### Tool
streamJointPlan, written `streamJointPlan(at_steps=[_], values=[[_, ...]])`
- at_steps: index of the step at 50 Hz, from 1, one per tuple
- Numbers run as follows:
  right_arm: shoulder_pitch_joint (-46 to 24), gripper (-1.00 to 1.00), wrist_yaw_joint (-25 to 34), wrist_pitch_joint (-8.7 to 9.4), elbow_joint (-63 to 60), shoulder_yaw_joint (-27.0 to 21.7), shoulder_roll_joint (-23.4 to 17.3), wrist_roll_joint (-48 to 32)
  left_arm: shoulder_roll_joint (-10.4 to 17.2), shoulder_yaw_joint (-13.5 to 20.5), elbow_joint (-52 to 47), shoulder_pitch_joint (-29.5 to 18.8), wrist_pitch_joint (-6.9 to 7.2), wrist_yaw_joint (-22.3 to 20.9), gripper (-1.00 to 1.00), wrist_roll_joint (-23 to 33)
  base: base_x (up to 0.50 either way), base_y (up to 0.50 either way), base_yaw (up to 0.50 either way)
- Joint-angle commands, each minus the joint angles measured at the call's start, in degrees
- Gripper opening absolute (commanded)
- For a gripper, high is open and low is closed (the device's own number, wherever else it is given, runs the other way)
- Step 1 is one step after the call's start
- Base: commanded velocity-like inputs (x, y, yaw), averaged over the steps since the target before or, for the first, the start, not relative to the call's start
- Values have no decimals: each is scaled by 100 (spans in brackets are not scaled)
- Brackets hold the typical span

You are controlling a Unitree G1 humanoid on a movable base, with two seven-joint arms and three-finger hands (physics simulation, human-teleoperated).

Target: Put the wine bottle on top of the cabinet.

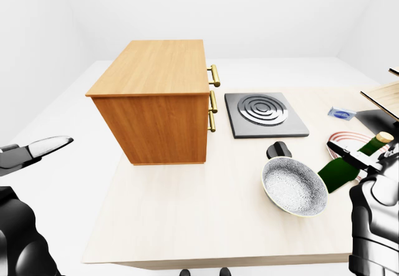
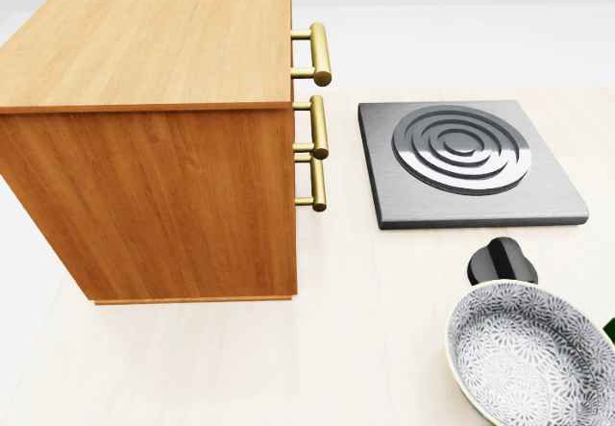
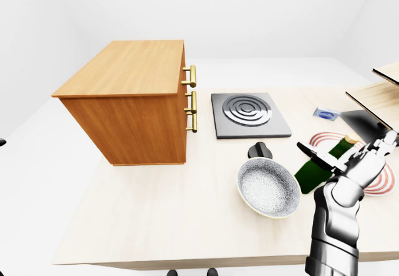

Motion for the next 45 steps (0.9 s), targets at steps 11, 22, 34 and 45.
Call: streamJointPlan(at_steps=[11, 22, 34, 45], values=[[-119, 100, -39, 0, 570, 78, -148, 28, -24, -24, -11, 7, 0, -13, 100, 41, 0, 0, 0], [-222, 100, -80, 0, 889, 175, -203, 61, -31, -29, 4, 6, 0, -25, 100, 61, 0, 0, 0], [-272, 100, -94, 0, 1088, 238, -251, 86, -47, -44, -6, 16, 0, -34, 100, 83, 0, 0, 0], [-257, -16, -97, 0, 1099, 260, -256, 110, -50, -41, 5, 18, 0, -42, 100, 89, 0, 0, 0]])
